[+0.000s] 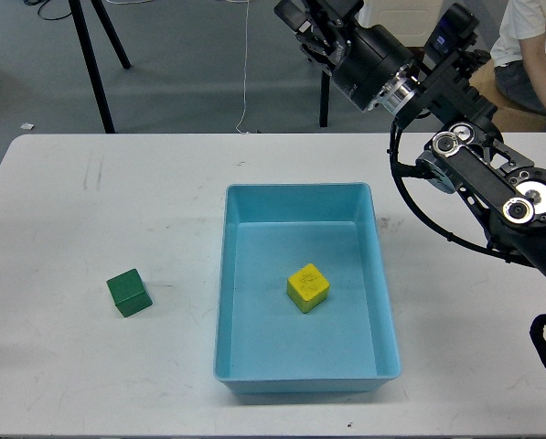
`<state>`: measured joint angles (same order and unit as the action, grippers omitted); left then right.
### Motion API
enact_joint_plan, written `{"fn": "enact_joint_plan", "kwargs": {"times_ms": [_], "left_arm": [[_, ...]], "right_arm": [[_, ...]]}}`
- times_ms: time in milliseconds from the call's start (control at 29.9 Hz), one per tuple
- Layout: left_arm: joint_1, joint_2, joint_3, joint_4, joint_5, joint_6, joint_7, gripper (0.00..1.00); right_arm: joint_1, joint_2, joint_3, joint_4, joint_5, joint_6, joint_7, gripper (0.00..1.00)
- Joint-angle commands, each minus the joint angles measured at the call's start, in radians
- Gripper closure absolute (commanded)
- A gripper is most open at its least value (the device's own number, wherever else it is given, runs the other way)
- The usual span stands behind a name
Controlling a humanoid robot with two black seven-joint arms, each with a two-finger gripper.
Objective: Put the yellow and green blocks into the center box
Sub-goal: 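Open the right gripper and lift it away from the box, then lower the left gripper onto the green cube and grasp it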
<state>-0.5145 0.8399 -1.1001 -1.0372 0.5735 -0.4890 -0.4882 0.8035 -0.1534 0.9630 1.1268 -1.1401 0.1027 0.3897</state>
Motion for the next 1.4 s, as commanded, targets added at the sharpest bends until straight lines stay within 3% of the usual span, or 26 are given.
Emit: {"fn": "enact_joint_plan", "kwargs": {"times_ms": [0, 167, 368, 501, 735, 1036, 1136, 1370], "left_arm": [[-0.030, 0.001, 0.006, 0.039, 0.300, 0.000, 0.000, 0.00], [-0.041, 0.005, 0.017, -0.038, 0.817, 0.000, 0.000, 0.00], [-0.029, 0.016, 0.060, -0.225, 1.351, 0.000, 0.000, 0.01], [-0.041, 0.105, 0.163, -0.326, 1.395, 0.000, 0.000, 0.00], [-0.128, 0.088, 0.256, -0.369, 1.393, 0.000, 0.000, 0.00], [-0.291, 0.085, 0.716, -0.376, 1.516, 0.000, 0.000, 0.00], [-0.331, 0.084, 0.813, -0.389, 1.520, 0.000, 0.000, 0.00], [-0.343, 0.031, 0.881, -0.380, 1.582, 0.000, 0.000, 0.00]], "right_arm": [[-0.140, -0.072, 0.085, 0.117, 0.002, -0.018, -0.003, 0.02], [-0.349, -0.153, 0.200, 0.272, 0.020, -0.021, -0.006, 0.02], [-0.621, -0.158, 0.359, 0.398, 0.100, -0.020, -0.069, 0.02], [-0.740, -0.149, 0.439, 0.424, 0.108, -0.023, -0.068, 0.02], [-0.882, -0.146, 0.487, 0.443, 0.108, -0.075, -0.060, 0.02], [-0.909, -0.146, 0.511, 0.441, 0.108, -0.077, -0.060, 0.02], [-0.909, -0.144, 0.511, 0.439, 0.109, -0.078, -0.060, 0.02], [-0.911, -0.144, 0.510, 0.433, 0.109, -0.078, -0.060, 0.02]]}}
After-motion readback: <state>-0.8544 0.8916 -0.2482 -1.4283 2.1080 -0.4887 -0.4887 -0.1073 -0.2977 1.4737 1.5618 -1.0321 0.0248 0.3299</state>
